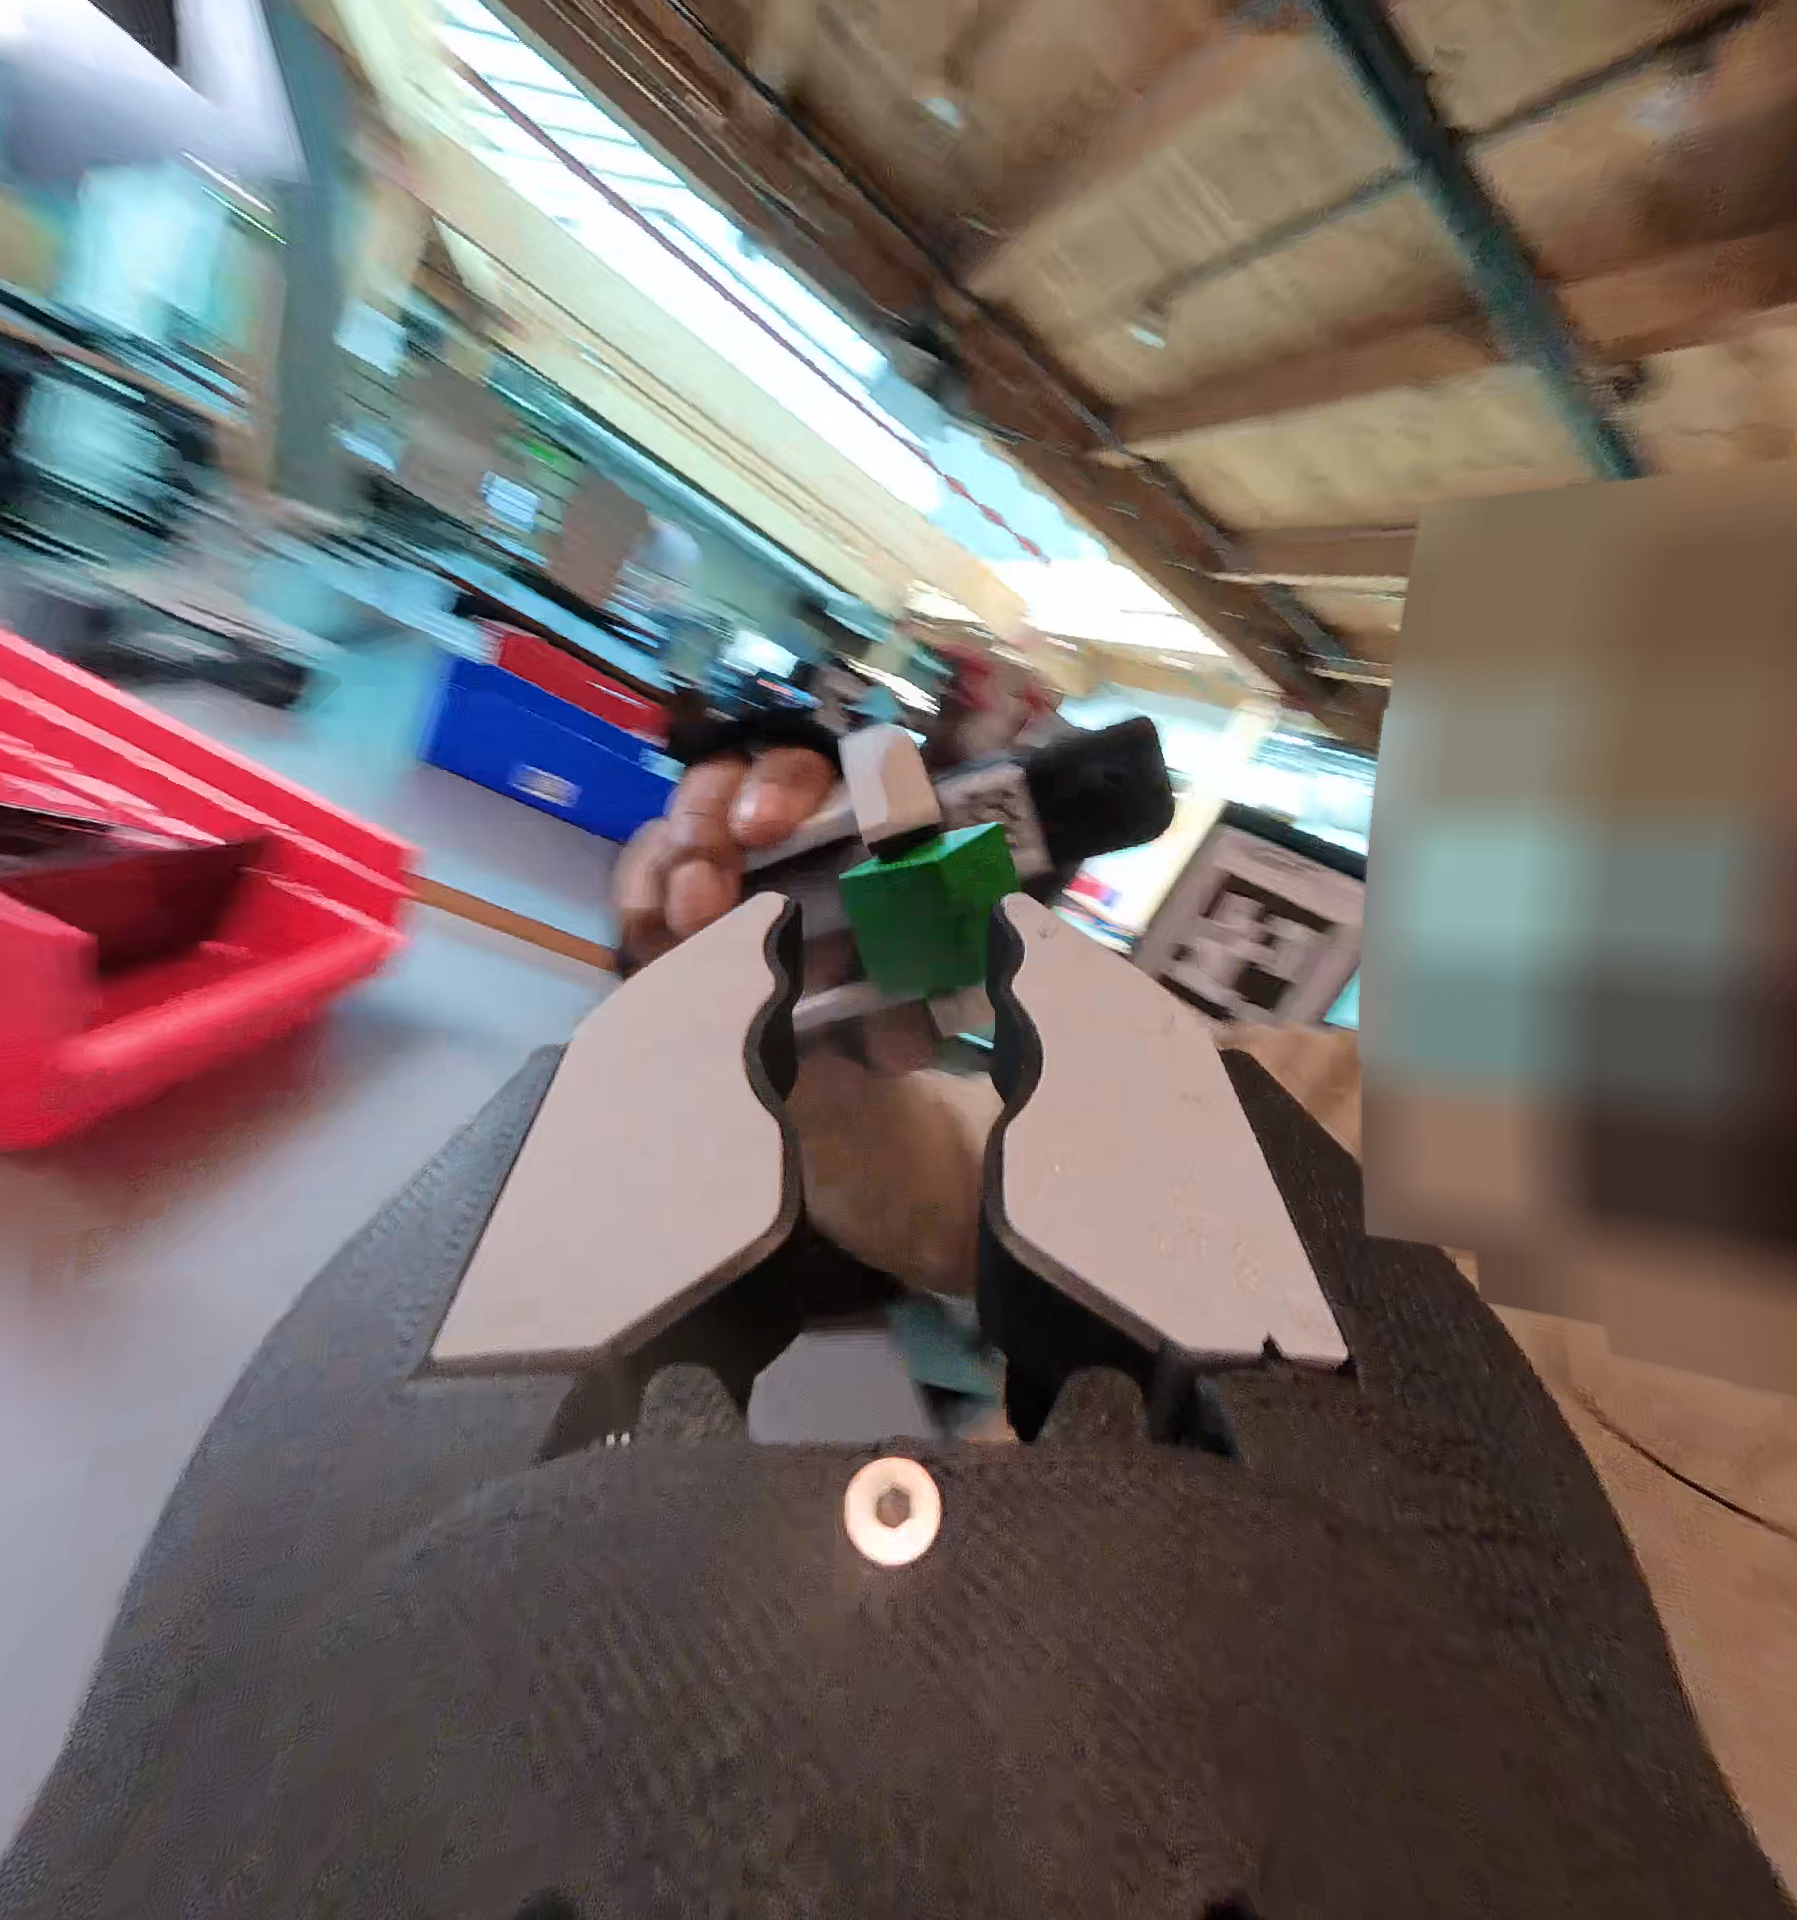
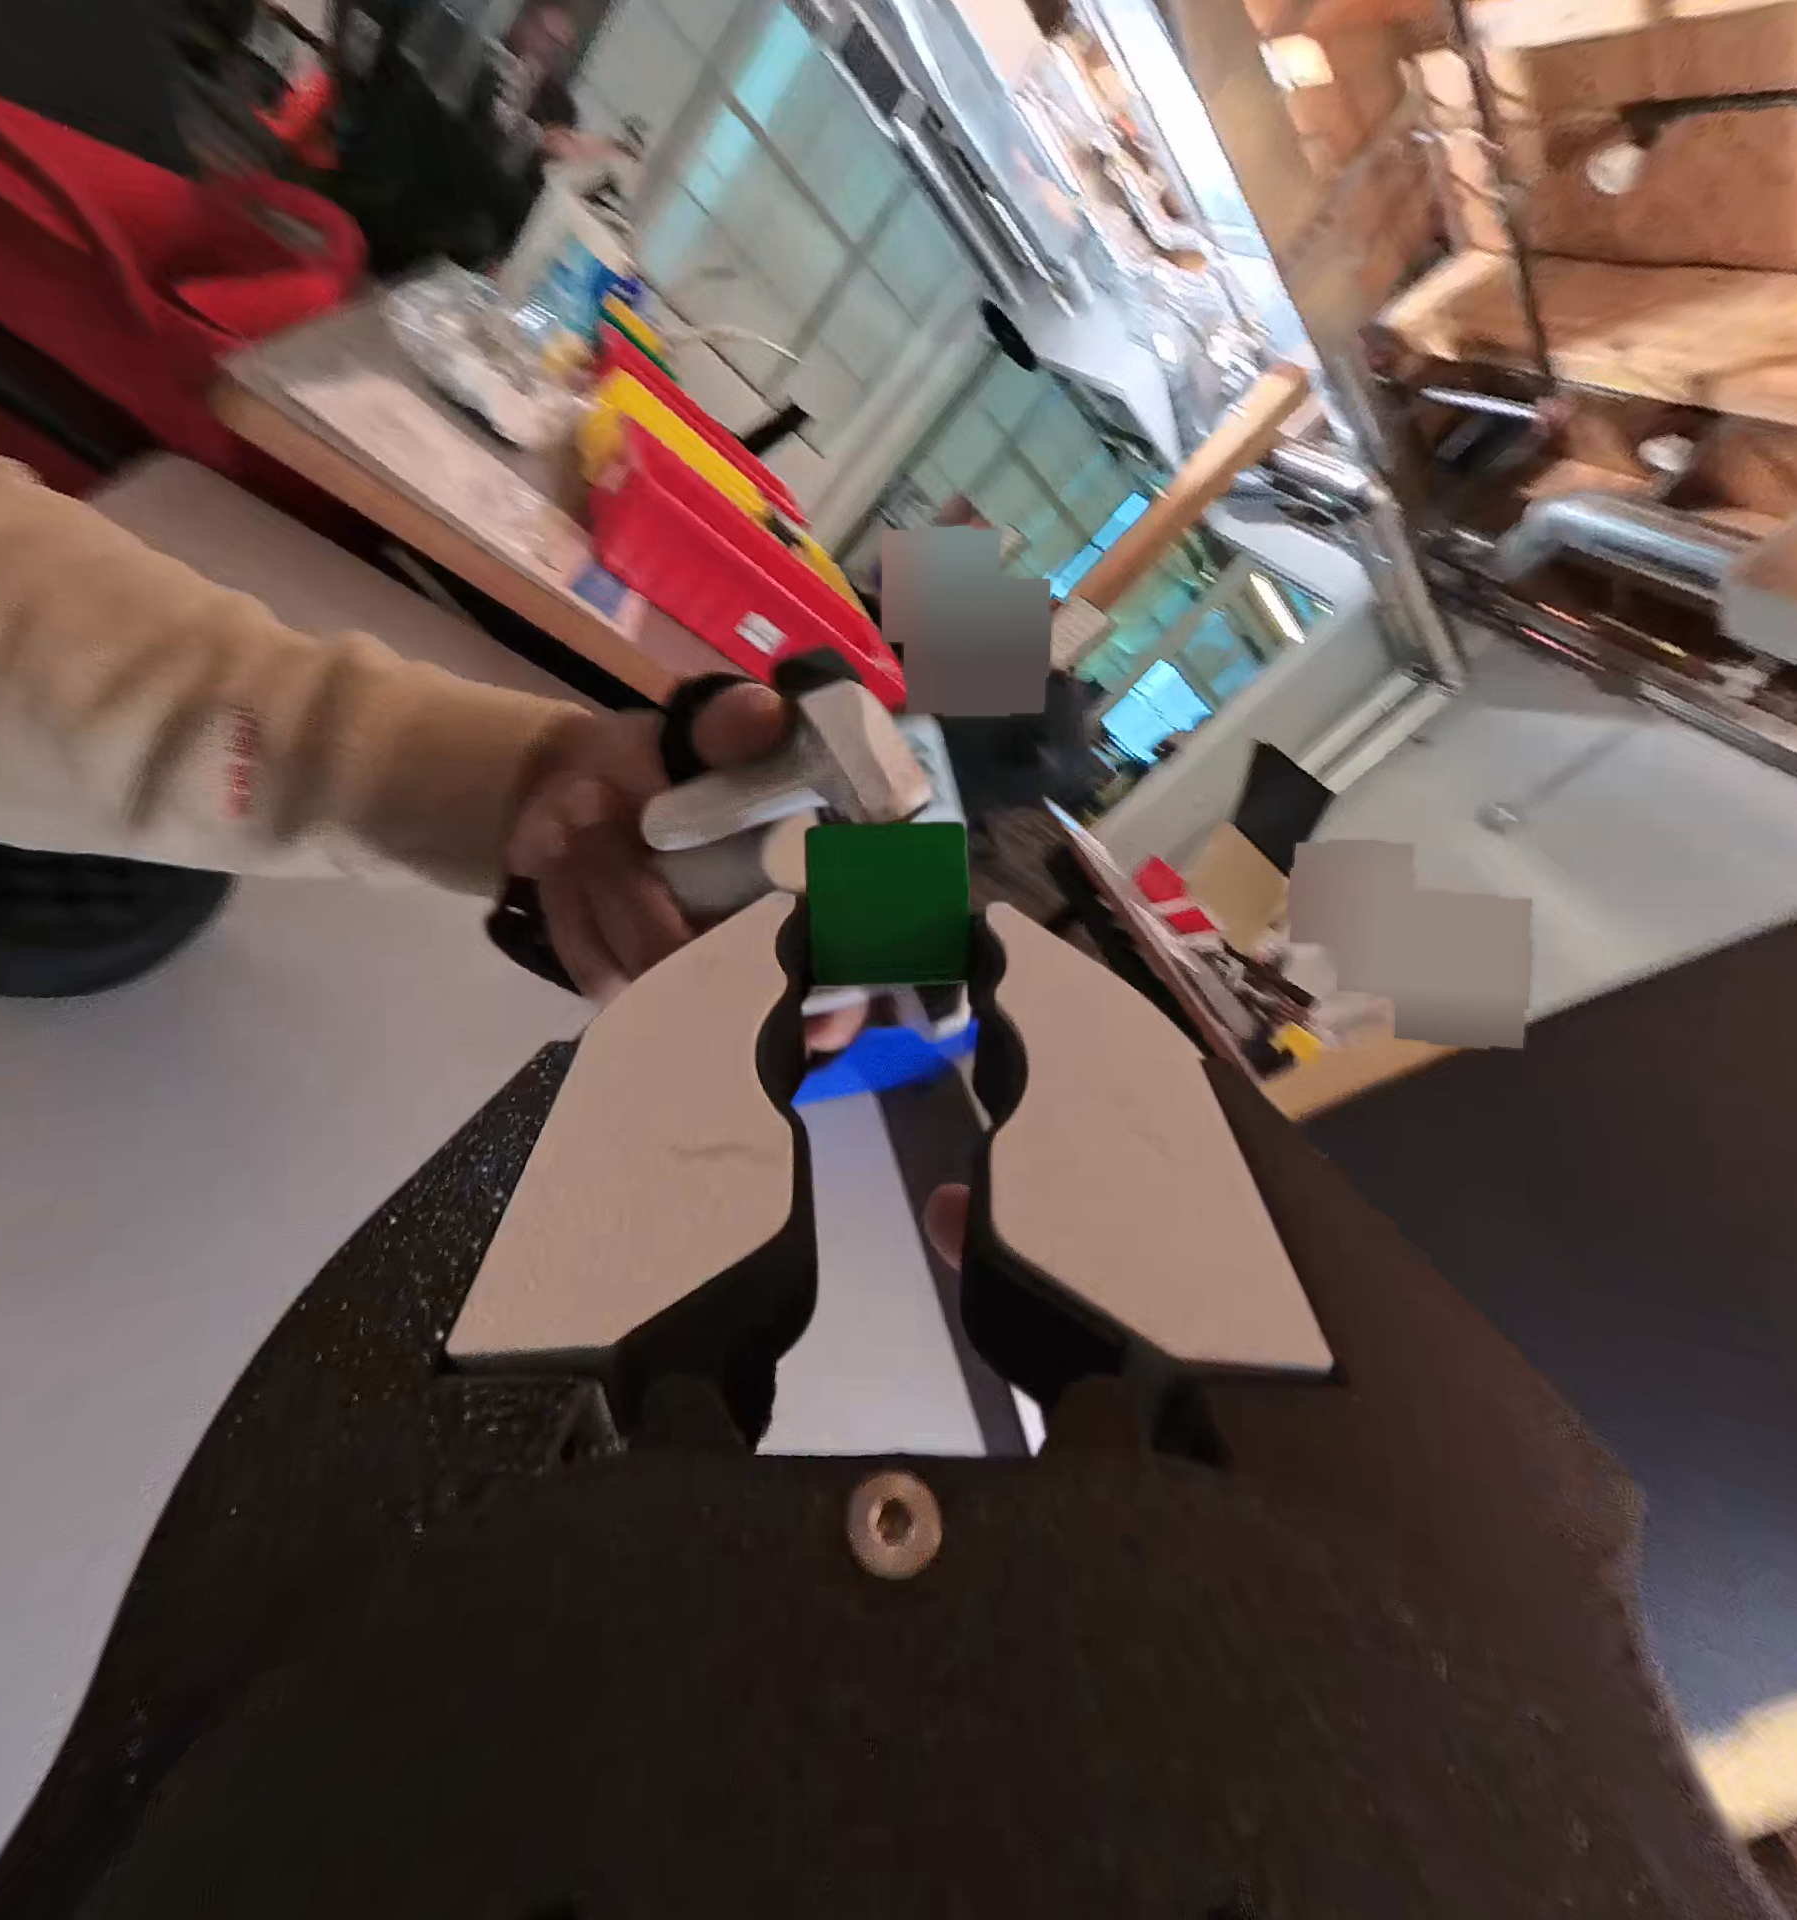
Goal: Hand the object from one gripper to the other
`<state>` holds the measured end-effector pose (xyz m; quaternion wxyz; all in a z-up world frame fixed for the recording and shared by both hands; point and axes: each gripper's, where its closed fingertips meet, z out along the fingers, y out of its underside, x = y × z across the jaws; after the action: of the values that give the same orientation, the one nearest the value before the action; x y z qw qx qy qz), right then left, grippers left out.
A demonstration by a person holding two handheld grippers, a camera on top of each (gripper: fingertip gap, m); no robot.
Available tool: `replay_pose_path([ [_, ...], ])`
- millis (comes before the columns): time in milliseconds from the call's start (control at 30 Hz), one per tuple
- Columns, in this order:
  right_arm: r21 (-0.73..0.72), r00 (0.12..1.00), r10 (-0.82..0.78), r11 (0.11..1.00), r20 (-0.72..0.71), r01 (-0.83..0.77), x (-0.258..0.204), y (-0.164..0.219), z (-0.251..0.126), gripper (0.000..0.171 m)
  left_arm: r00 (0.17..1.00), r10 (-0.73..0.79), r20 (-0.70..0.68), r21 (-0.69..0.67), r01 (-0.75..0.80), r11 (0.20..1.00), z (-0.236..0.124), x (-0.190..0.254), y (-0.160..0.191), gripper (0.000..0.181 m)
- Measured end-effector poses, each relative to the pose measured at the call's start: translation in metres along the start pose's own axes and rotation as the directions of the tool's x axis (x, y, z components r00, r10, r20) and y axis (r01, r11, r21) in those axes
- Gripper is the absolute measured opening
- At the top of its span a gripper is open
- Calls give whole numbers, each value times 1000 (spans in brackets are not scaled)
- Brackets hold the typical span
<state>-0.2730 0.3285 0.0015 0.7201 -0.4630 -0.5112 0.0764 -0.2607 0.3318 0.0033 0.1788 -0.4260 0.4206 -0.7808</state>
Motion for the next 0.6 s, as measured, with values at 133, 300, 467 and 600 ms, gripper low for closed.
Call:
replay_pose_path([
  [133,-285,964,-192,949,-183,135,40,42,-12,28,885,227,407,-32,-235,972,-20,-36,-17,35],
  [300,-512,892,-427,804,-146,301,38,81,-1,29,686,413,599,-241,-337,910,-14,-68,1,45],
  [467,-442,848,-518,790,-112,424,19,69,14,29,723,449,525,-281,-351,893,-4,-66,13,30],
  [600,-294,956,-282,924,-87,246,12,54,10,32,616,609,499,-359,-493,793,-10,-59,5,30],
])
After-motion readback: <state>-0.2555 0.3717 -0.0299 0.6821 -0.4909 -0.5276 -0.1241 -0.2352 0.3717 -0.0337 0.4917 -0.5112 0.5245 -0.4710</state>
